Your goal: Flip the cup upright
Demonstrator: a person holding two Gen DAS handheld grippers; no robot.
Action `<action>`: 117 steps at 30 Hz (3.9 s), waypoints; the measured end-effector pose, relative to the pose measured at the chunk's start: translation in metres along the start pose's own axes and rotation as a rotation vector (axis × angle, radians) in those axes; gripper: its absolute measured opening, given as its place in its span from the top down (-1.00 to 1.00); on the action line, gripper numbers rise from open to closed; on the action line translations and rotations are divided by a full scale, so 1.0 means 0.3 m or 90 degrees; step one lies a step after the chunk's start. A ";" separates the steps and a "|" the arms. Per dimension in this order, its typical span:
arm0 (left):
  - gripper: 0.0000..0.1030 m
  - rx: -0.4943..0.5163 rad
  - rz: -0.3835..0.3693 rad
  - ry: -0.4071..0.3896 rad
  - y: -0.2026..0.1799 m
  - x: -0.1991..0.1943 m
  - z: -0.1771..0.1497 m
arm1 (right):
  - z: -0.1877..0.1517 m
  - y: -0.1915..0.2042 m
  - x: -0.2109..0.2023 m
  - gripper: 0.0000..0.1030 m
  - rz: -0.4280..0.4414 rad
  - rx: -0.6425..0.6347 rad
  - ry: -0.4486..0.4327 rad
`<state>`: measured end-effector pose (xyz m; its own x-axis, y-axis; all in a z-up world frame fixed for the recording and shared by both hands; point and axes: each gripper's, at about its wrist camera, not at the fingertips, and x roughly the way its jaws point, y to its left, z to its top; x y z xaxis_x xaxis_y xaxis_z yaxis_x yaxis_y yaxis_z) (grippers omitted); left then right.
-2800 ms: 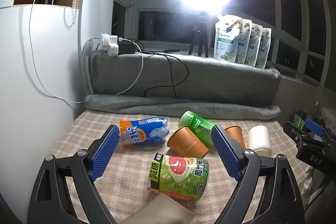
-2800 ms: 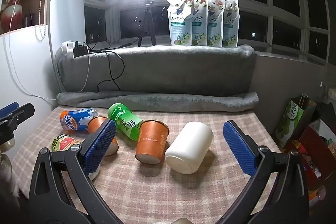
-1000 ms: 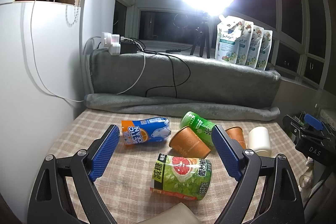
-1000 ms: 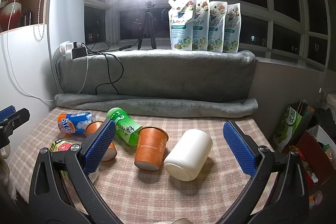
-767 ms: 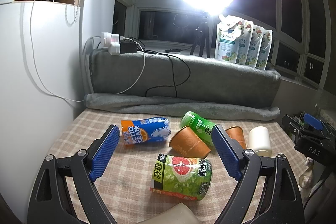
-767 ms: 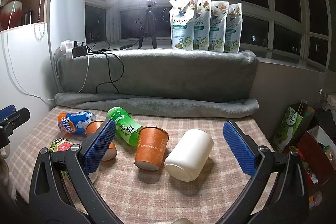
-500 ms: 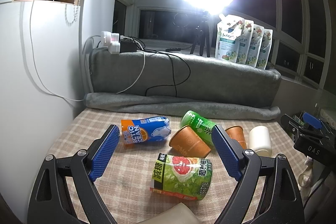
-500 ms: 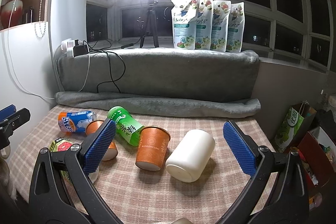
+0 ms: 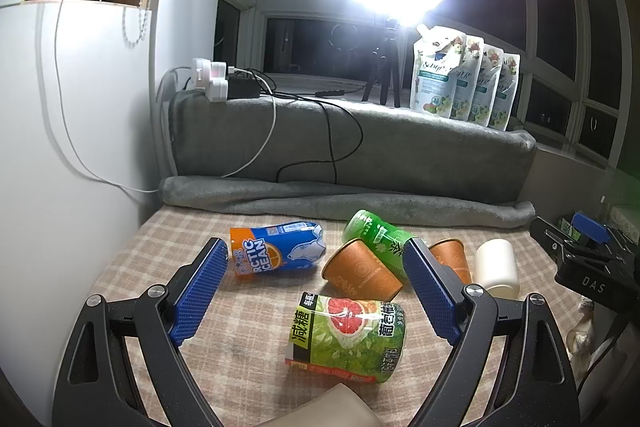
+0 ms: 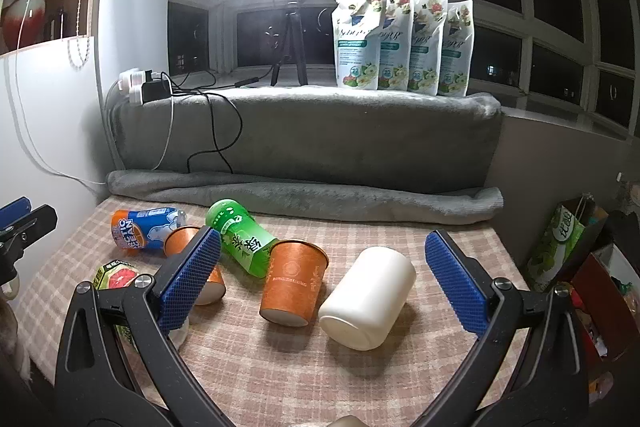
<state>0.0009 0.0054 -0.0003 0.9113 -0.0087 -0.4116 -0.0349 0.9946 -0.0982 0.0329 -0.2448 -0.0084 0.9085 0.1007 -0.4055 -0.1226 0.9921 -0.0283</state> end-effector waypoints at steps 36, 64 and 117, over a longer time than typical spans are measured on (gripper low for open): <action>-0.73 -0.047 0.073 0.047 0.168 0.023 -0.050 | 0.055 0.245 0.683 -0.54 0.259 -0.275 0.399; -0.73 -0.063 0.092 0.053 0.206 0.050 -0.048 | 0.013 0.367 0.861 -0.27 0.249 -0.383 0.445; -0.73 0.416 -0.282 0.245 -0.393 0.090 -0.127 | -0.274 0.046 0.183 -0.30 0.475 -0.379 0.409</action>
<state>0.0140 -0.1159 -0.0344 0.5793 -0.3255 -0.7473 0.6387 0.7509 0.1680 0.0483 -0.2317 -0.1062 0.1803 0.4216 -0.8887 -0.8691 0.4914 0.0568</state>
